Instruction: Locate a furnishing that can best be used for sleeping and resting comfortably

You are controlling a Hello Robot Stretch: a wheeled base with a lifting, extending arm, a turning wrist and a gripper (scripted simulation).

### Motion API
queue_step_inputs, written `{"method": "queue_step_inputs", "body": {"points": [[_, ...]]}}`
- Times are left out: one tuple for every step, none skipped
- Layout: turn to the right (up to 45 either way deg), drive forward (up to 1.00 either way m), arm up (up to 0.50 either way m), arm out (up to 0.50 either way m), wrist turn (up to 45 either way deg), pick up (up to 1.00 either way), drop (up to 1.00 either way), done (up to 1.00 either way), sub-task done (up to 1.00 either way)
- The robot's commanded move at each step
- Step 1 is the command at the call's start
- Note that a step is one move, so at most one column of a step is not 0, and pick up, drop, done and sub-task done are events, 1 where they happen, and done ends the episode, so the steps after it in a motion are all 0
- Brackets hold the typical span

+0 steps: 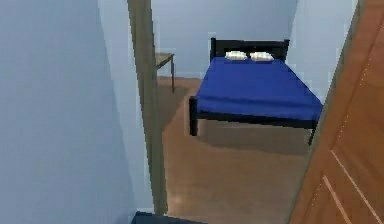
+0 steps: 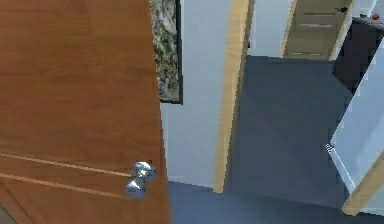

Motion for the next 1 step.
{"method": "queue_step_inputs", "body": {"points": [[15.0,0.0,0.0,0.0,0.0,0.0,0.0,0.0,0.0]]}}
